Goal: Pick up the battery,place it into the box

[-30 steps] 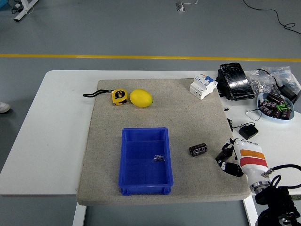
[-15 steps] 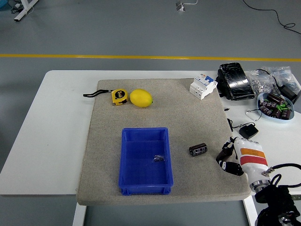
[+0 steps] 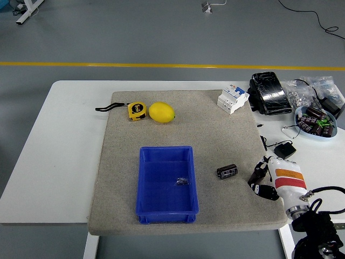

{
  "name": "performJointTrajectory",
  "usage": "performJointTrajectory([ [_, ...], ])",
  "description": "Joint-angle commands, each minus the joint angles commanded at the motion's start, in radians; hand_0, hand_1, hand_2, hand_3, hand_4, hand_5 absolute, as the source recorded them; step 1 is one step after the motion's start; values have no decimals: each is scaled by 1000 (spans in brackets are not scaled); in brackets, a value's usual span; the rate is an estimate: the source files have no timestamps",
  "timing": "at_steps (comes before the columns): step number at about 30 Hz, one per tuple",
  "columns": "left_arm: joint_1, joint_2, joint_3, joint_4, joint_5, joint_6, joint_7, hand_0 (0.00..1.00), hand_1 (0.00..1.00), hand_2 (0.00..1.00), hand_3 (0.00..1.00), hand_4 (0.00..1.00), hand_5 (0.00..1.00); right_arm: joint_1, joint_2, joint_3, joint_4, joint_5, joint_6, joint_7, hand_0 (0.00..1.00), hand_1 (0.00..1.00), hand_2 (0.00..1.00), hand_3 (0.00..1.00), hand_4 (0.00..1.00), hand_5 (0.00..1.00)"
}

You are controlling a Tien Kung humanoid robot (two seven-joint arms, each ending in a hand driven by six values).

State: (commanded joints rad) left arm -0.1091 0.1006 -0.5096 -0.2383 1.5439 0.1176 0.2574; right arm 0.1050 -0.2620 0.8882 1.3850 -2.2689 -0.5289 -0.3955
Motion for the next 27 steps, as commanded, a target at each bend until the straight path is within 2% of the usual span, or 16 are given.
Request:
performJointTrajectory([
  [7, -1, 0, 1, 1, 1, 1, 0, 728, 624, 700, 672, 721, 671, 1, 0, 1, 1, 0, -2, -4, 67, 228, 348, 447, 922, 76],
  [18, -1, 1, 0, 1, 6, 3, 1, 728, 623, 699, 673, 721, 671, 3, 1, 1, -4, 0, -3, -17, 70, 203, 310, 437, 920, 83],
  [19, -1, 1, 0, 1, 6, 3, 1, 727, 623, 698, 673, 721, 672, 3, 0, 0, -4, 0, -3, -18, 50, 176, 285, 424, 922, 77],
  [27, -1, 1, -1, 1, 9, 3, 2, 727, 623, 698, 672, 721, 672, 4, 0, 0, -2, 0, -8, -27, 21, 161, 270, 409, 904, 75],
])
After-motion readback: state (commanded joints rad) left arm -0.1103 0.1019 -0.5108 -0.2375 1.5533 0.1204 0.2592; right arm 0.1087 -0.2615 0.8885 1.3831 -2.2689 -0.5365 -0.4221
